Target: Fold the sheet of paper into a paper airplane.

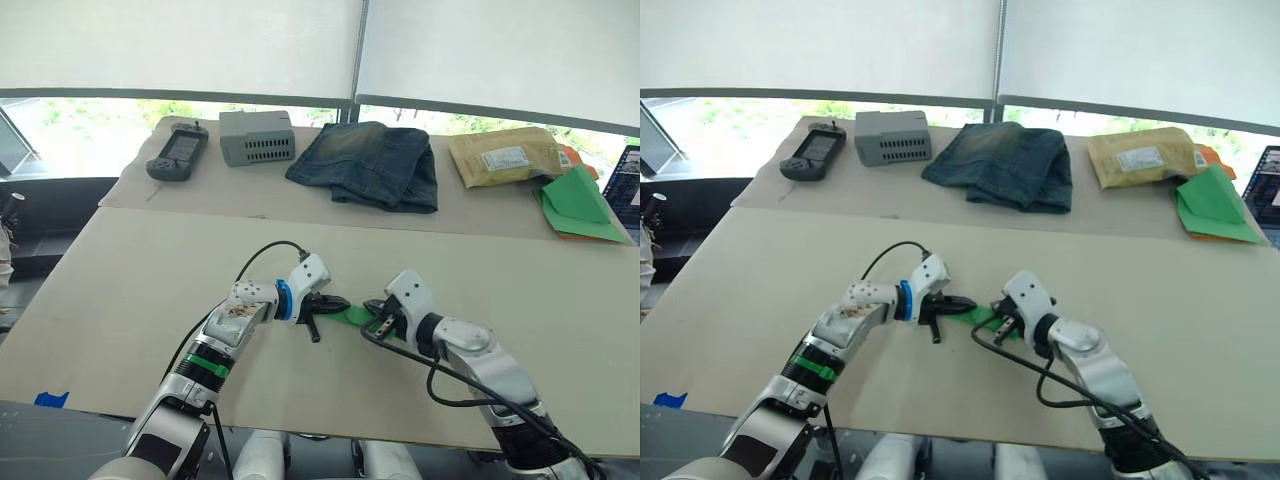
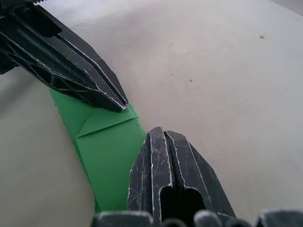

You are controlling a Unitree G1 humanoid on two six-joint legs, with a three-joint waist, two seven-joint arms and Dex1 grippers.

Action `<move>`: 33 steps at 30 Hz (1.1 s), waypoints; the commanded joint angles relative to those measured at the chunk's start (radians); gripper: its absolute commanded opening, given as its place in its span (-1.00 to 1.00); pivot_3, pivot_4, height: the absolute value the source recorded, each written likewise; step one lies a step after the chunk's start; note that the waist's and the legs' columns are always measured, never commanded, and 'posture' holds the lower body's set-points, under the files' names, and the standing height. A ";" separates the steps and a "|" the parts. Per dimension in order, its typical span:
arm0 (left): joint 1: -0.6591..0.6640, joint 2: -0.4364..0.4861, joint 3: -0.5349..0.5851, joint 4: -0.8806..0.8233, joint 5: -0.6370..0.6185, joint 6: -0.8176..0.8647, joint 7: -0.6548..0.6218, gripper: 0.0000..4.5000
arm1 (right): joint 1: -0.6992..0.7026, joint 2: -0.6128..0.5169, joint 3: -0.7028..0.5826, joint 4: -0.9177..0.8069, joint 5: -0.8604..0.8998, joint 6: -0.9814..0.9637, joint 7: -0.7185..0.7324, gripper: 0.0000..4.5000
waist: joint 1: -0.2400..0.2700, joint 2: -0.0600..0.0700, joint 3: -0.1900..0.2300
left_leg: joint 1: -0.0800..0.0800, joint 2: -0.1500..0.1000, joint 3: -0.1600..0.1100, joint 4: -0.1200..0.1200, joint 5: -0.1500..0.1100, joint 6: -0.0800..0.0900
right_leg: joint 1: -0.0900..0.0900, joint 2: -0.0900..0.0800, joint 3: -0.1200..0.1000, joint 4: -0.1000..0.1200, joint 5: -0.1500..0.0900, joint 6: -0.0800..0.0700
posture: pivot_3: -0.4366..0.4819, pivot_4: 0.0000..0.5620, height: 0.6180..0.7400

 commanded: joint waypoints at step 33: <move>-0.016 -0.006 0.062 -0.005 -0.061 0.097 -0.051 -1.00 | 0.187 -0.141 -0.206 -0.181 0.097 -0.220 0.084 -0.99 | -0.002 -0.001 -0.009 | 0.000 0.001 0.000 -0.001 -0.001 0.001 | 0.001 -0.001 0.000 -0.002 -0.004 0.001 | -0.05 -0.47 1.00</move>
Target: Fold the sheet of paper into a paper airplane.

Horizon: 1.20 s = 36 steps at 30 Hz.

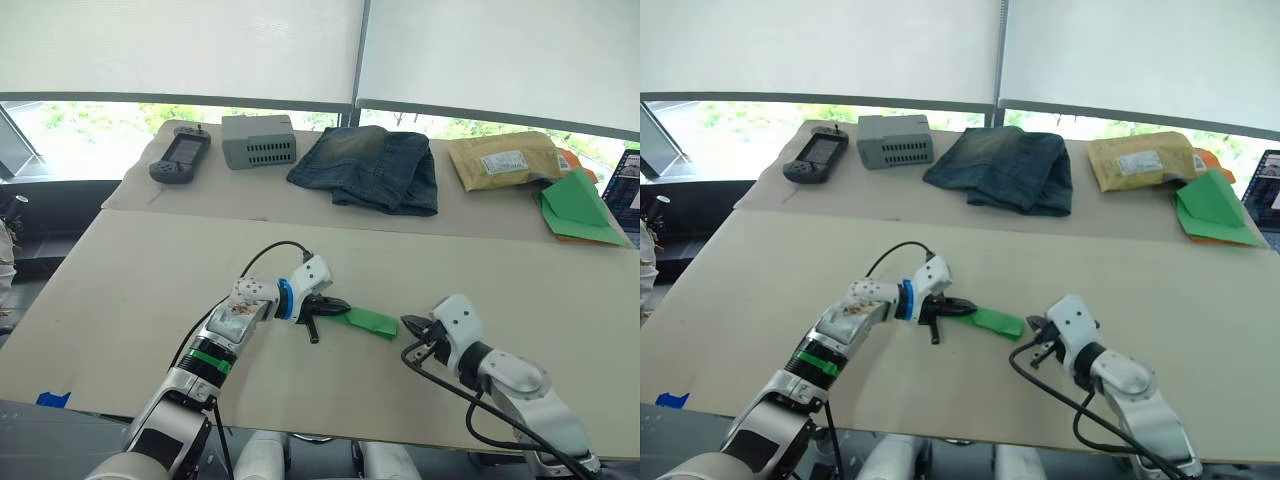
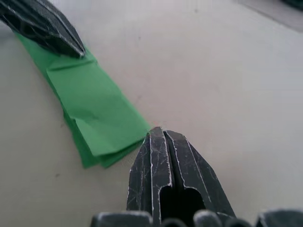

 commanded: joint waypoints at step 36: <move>0.373 0.431 0.326 -0.587 -0.247 0.294 0.086 1.00 | -0.412 -0.182 0.315 -0.003 -0.183 0.046 0.260 0.98 | -0.013 -0.002 0.012 | -0.014 0.002 0.001 0.000 0.001 -0.001 | -0.019 0.001 0.001 0.004 0.003 -0.005 | -0.05 -0.47 1.00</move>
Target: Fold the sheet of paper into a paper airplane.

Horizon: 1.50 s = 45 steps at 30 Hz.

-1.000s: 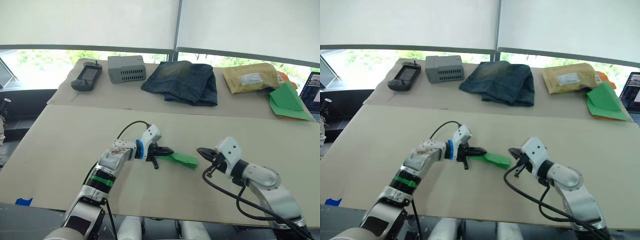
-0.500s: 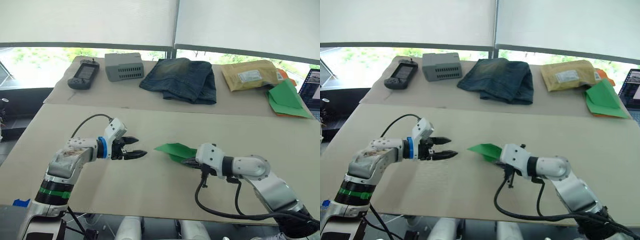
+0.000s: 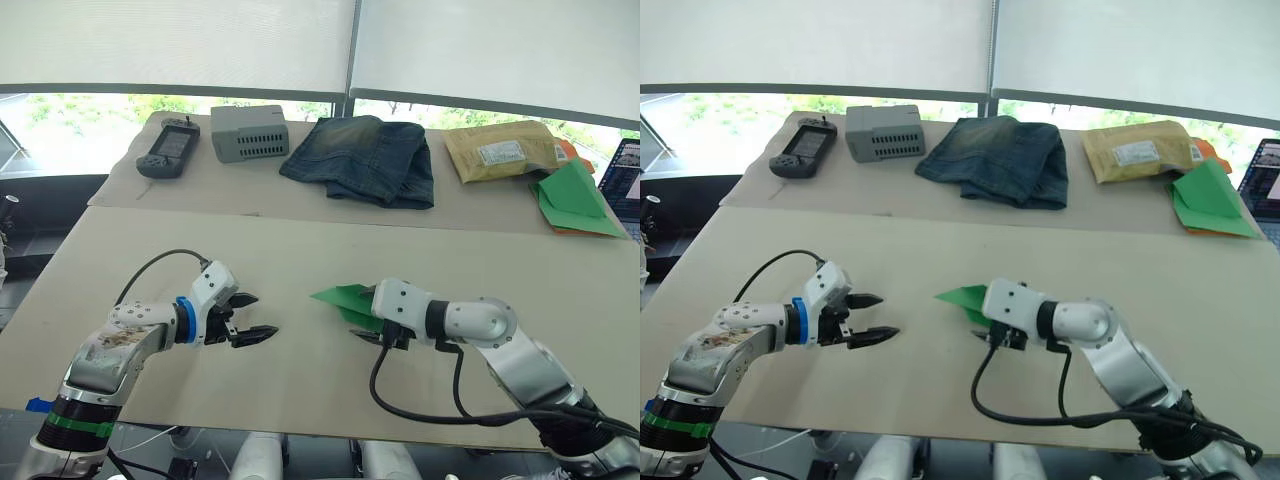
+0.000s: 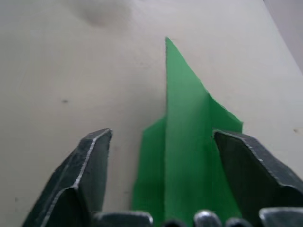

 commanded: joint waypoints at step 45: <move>0.038 -0.058 -0.052 -0.028 0.043 -0.050 0.131 1.00 | -0.506 0.108 0.071 0.298 0.251 0.707 -0.006 -0.01 | -0.005 0.001 0.001 | 0.000 0.000 -0.001 0.000 0.000 0.000 | 0.000 0.000 0.000 0.002 0.004 -0.007 | -0.05 -0.47 1.00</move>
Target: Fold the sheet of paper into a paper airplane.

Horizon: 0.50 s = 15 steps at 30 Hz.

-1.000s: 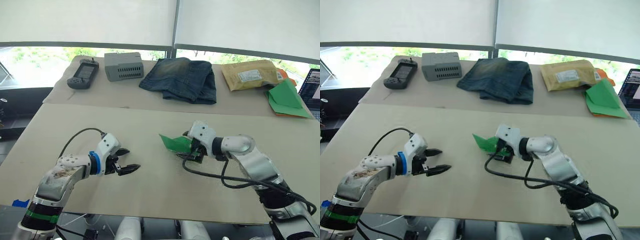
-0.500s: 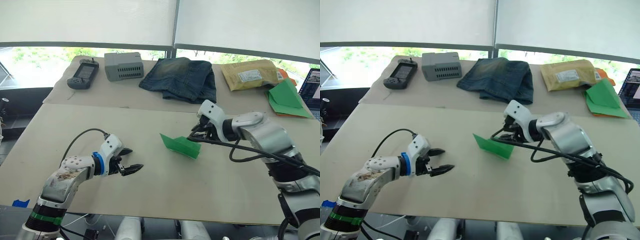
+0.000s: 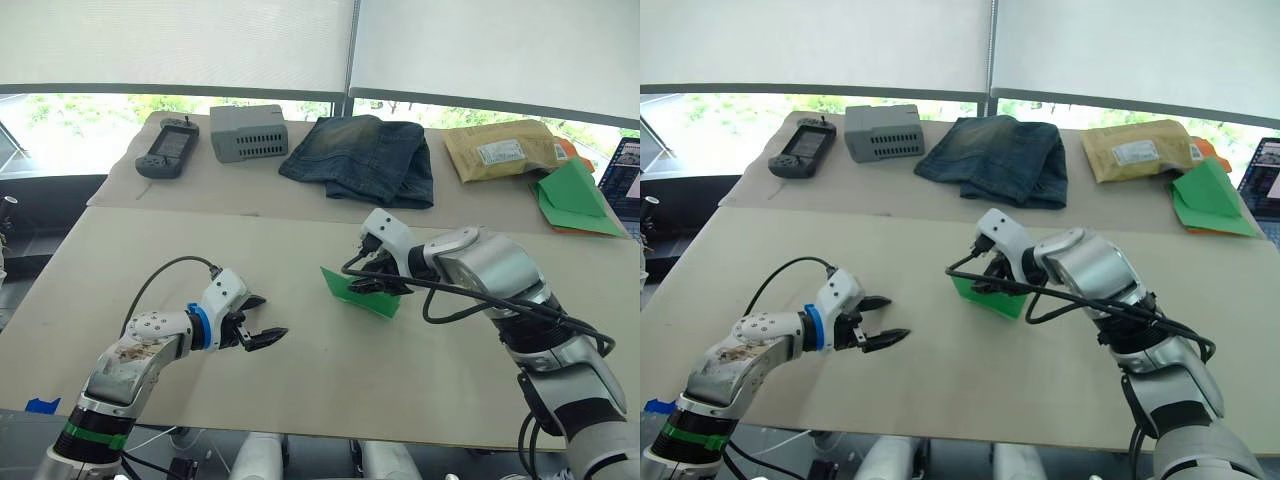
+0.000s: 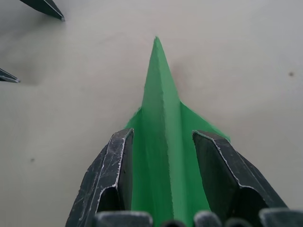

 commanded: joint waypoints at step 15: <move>-0.046 0.005 -0.041 0.029 0.023 0.022 0.004 1.00 | 0.019 -0.030 -0.013 -0.012 0.012 0.000 -0.035 -0.99 | 0.004 0.000 0.000 | 0.000 0.000 0.000 0.000 0.000 0.000 | 0.000 0.000 0.000 0.000 0.000 0.000 | -0.05 -0.47 1.00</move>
